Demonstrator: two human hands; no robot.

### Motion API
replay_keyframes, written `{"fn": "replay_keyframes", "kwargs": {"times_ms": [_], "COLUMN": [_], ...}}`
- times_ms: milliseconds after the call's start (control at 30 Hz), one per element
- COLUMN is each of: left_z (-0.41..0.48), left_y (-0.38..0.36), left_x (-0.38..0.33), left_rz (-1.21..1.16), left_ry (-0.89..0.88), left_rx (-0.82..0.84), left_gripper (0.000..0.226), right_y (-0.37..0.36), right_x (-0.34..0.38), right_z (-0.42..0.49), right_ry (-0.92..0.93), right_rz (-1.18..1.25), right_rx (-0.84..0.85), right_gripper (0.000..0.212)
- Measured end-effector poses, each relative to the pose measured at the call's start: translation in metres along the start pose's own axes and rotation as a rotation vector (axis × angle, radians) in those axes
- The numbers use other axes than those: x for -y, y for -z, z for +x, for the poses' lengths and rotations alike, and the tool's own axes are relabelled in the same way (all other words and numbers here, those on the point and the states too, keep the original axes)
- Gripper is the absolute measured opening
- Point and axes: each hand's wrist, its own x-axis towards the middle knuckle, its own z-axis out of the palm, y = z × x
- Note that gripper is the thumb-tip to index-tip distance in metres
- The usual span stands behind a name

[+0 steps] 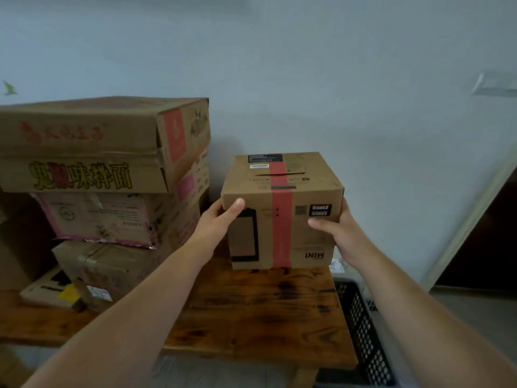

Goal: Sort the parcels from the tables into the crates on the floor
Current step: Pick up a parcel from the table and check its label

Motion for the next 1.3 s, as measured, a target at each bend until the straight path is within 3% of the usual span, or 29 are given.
{"fn": "replay_keyframes", "kwargs": {"times_ms": [167, 367, 467, 567, 633, 700, 800, 933, 1033, 1100, 1133, 1300], "left_z": [0.013, 0.018, 0.019, 0.015, 0.014, 0.015, 0.021, 0.031, 0.034, 0.036, 0.036, 0.038], "left_y": [-0.008, -0.007, 0.002, 0.005, 0.004, 0.002, 0.002, 0.007, 0.009, 0.008, 0.006, 0.001], "left_x": [-0.002, 0.004, 0.014, 0.017, 0.018, 0.017, 0.014, 0.009, 0.007, 0.005, 0.005, 0.011], "left_rz": [-0.093, -0.089, -0.109, -0.066, -0.02, -0.012, -0.081, -0.205, -0.301, -0.35, -0.372, -0.339], "left_ry": [-0.012, -0.032, -0.07, -0.112, -0.122, -0.122, -0.038, 0.119, 0.252, 0.327, 0.345, 0.284], "left_rx": [0.104, -0.048, 0.036, 0.241, 0.302, 0.263, 0.096, -0.052, -0.14, -0.159, -0.164, -0.182], "left_gripper": [0.06, 0.034, 0.023, 0.069, 0.094, 0.091, 0.061, 0.035, 0.02, 0.022, 0.025, 0.045], "right_y": [0.011, 0.009, 0.011, 0.017, 0.016, 0.013, 0.005, 0.0, 0.001, -0.002, -0.005, -0.016], "right_x": [-0.004, -0.005, -0.008, -0.01, -0.008, -0.006, 0.0, 0.006, 0.001, -0.003, -0.007, -0.014], "right_z": [0.023, 0.038, 0.039, 0.043, 0.045, 0.045, 0.042, 0.033, 0.024, 0.021, 0.022, 0.024], "right_ry": [-0.012, -0.113, -0.205, -0.312, -0.349, -0.348, -0.275, -0.199, -0.13, -0.107, -0.093, -0.03], "right_rz": [-0.019, -0.093, -0.072, -0.008, 0.018, 0.02, 0.061, 0.092, 0.106, 0.057, 0.015, -0.039], "right_rx": [-0.054, -0.144, -0.138, -0.141, -0.13, -0.095, -0.018, 0.05, 0.184, 0.209, 0.18, -0.034], "right_gripper": [0.061, 0.073, 0.077, 0.083, 0.069, 0.053, 0.041, 0.046, 0.07, 0.094, 0.096, 0.063]}}
